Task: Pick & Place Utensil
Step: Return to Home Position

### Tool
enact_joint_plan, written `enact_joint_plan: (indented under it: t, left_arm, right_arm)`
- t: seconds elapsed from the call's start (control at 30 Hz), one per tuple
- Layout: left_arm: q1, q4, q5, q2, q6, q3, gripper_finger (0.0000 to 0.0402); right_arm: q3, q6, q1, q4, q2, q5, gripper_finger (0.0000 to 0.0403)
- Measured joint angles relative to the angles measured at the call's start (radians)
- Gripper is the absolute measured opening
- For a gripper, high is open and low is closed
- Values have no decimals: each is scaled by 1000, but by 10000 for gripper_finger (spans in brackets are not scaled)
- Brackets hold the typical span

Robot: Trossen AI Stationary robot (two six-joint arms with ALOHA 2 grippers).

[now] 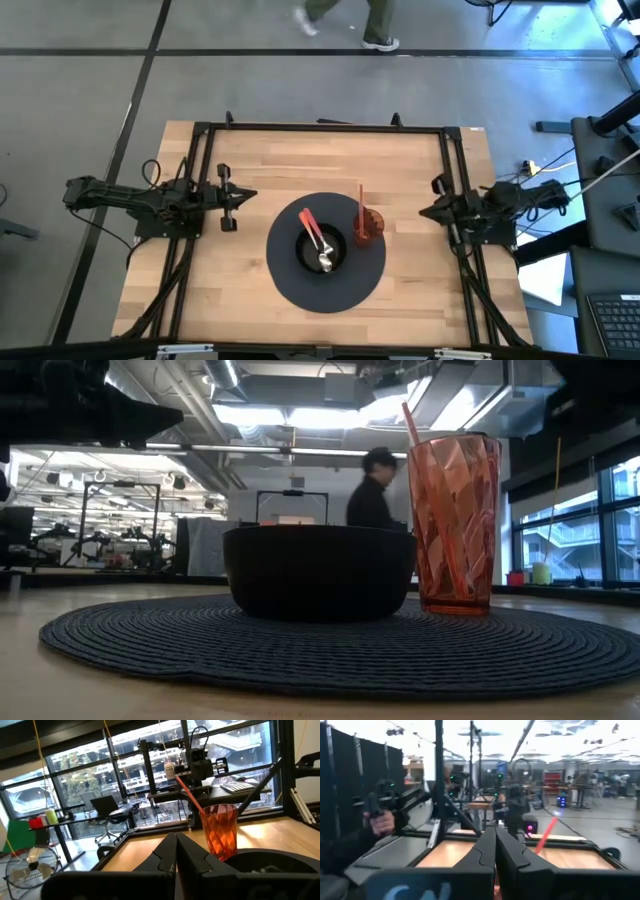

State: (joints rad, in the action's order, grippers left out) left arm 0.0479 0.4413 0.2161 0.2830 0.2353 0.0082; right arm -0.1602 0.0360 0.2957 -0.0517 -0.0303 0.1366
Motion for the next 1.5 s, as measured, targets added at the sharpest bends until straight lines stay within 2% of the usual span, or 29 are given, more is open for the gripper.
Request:
enact_joint_plan:
  t: [0.2, 0.3, 0.5, 0.63, 0.7, 0.9, 1.03, 1.17, 1.37, 1.5]
  left_arm:
    - [0, -11, 0, 0, -4, 0, 3]
    - [0, -3, 7, 0, -18, 0, 3]
    - [0, -7, 25, 0, -21, 0, 3]
    - [0, -16, 25, 0, -27, 0, 3]
    - [0, -19, 27, 0, -30, 0, 3]
    - [0, -64, 35, 0, -54, 0, 3]
    - [0, -108, 77, 0, -70, 0, 3]
    - [0, -133, 82, 0, -83, 0, 3]
    - [0, -158, 86, 0, -102, 0, 3]
    - [0, -257, 142, 5, -137, 0, 3]
  right_arm:
    - [74, -6, -116, -77, -1, -87, 0]
    - [87, -42, -197, -91, -6, -94, 0]
    - [150, -88, -344, -140, -8, -223, 0]
    - [153, -68, -398, -147, -6, -393, 0]
    - [152, -56, -405, -157, 2, -443, 0]
    - [152, -45, -405, -105, 9, -443, 0]
    - [152, -30, -405, -27, 9, -367, 0]
    - [153, -26, -405, 3, 9, -340, 0]
    - [153, -1, -389, 1, 8, -344, 0]
    - [153, 24, -365, -11, 8, -407, 0]
